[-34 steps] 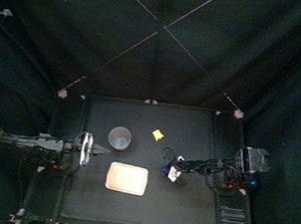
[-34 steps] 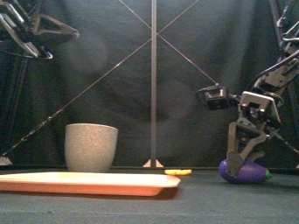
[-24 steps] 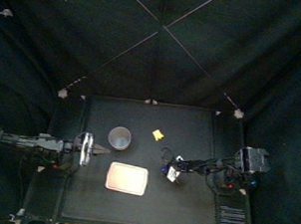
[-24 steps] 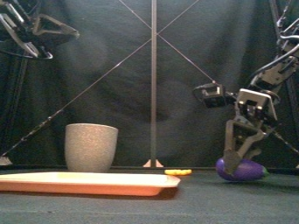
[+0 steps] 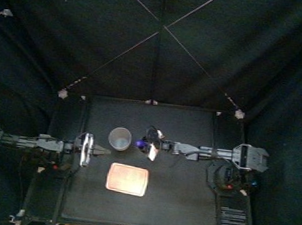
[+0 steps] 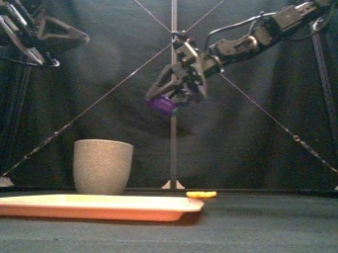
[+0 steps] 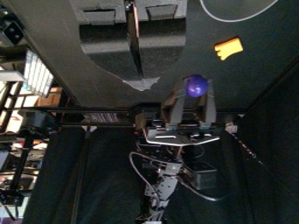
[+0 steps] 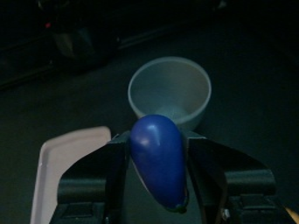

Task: Pick the eggplant then place it in the grey bowl
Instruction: Place eggplant in the grey bowl

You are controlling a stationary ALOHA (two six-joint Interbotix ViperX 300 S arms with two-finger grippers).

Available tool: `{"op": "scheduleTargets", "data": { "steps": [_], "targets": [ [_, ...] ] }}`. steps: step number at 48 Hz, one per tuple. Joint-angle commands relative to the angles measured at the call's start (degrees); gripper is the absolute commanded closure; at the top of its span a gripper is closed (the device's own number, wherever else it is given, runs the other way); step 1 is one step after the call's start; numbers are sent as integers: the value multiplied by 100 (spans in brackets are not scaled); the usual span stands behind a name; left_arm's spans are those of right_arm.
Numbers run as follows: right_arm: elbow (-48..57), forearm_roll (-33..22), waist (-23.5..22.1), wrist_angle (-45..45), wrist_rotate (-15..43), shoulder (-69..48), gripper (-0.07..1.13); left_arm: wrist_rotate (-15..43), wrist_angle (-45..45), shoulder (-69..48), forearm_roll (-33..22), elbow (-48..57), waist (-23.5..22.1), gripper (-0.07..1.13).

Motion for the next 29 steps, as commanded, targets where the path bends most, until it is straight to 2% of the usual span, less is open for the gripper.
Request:
{"op": "scheduleTargets", "data": {
  "steps": [1,8,17,20,29],
  "targets": [
    [-659,-79,-88,-325,-9,264,59,0,-18,35,0,-70,9,108],
    [-1424,-149,-141,-694,0,984,59,0,-26,35,0,-62,0,108],
    [-2145,-360,-149,-721,0,1705,57,0,-26,26,0,-53,9,108],
    [-2232,-431,-149,-721,26,1828,53,0,-26,26,0,-44,9,108],
    [-2206,-422,-149,-712,26,1837,28,9,-18,26,0,-26,0,108]
  ]
}}
